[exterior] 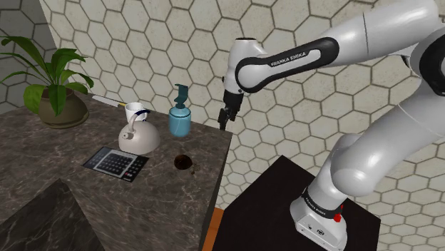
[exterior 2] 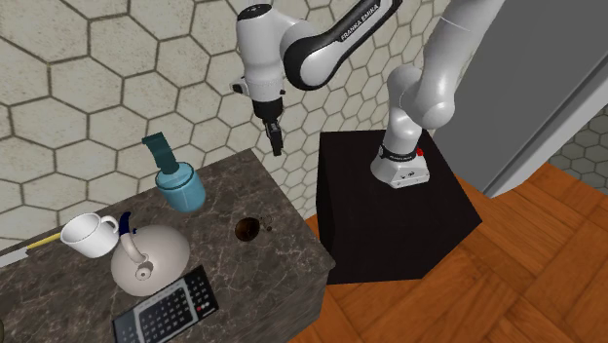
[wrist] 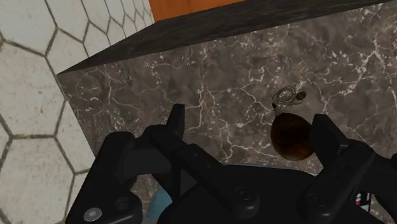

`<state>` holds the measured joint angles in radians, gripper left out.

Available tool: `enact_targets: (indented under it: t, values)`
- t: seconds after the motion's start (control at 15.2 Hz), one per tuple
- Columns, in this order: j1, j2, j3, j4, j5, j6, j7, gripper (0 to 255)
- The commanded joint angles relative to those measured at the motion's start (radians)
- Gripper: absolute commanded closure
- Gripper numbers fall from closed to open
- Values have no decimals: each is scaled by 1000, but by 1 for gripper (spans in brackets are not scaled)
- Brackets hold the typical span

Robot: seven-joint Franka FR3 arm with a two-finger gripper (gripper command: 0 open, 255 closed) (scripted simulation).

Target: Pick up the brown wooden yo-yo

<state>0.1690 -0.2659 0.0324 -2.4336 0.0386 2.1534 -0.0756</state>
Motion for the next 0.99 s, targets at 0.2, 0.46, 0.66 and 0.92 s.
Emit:
enact_targets:
  t: [0.2, 0.46, 0.66, 0.92]
  values:
    - [34, 196, 26, 70, 9, 109, -49, 0]
    - [57, 341, 48, 136, 8, 176, -83, 0]
    - [74, 450, 66, 194, 0, 216, -105, 0]
    - [99, 593, 87, 282, -18, 257, -130, 0]
